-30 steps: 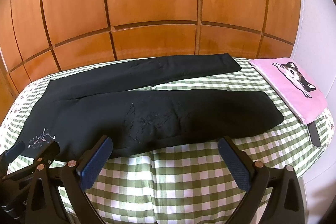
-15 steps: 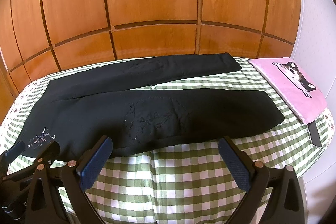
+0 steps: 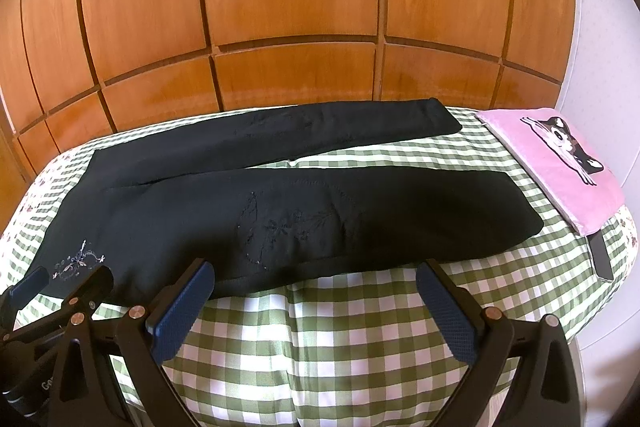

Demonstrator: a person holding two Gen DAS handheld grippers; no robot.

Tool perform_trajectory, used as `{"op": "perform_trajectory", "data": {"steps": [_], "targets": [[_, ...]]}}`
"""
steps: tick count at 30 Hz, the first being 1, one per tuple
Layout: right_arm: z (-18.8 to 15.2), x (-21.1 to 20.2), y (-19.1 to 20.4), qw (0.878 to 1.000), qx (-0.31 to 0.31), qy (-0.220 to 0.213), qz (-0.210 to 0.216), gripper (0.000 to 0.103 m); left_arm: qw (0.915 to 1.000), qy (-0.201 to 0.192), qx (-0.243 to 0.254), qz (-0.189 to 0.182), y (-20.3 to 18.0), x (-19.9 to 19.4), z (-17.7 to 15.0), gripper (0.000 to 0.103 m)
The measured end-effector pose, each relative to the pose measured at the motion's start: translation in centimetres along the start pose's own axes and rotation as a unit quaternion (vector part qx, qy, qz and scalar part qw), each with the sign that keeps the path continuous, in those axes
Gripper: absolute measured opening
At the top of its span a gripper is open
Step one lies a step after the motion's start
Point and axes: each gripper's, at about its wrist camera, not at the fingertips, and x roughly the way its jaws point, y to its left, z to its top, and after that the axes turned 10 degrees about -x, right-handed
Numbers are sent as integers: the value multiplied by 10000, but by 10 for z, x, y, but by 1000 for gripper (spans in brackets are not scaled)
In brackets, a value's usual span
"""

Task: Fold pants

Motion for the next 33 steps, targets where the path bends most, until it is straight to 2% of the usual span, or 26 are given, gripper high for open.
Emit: {"op": "perform_trajectory", "data": {"steps": [7, 10, 12, 15, 20, 23, 25, 30, 33], "targets": [[2, -2, 2, 10000, -71, -54, 36, 103, 9999, 61, 88, -36, -3, 2, 2, 94], [5, 1, 4, 9999, -134, -84, 7, 103, 9985, 299, 75, -456, 0, 12, 2, 94], [7, 7, 3, 9999, -138, -19, -20, 103, 9956, 599, -192, -701, 7, 23, 3, 94], [4, 9, -5, 10000, -9, -33, -26, 103, 9907, 953, -632, -738, 19, 40, 1, 94], [-6, 17, -27, 9995, 252, 130, -100, 103, 9903, 1019, -692, -640, 33, 51, -6, 94], [-13, 19, -44, 9984, 551, 104, -69, 103, 9872, 1087, -960, -657, 51, 58, -7, 94], [-16, 21, -53, 9974, 710, 89, -63, 103, 9833, 1130, -1223, -729, 65, 63, -8, 94], [-20, 22, -69, 9956, 922, 54, -138, 103, 9667, 1123, -2131, -868, 103, 70, -8, 92], [-20, 21, -74, 9956, 904, -11, -226, 103, 9644, 1181, -2229, -788, 114, 73, -9, 92]]}}
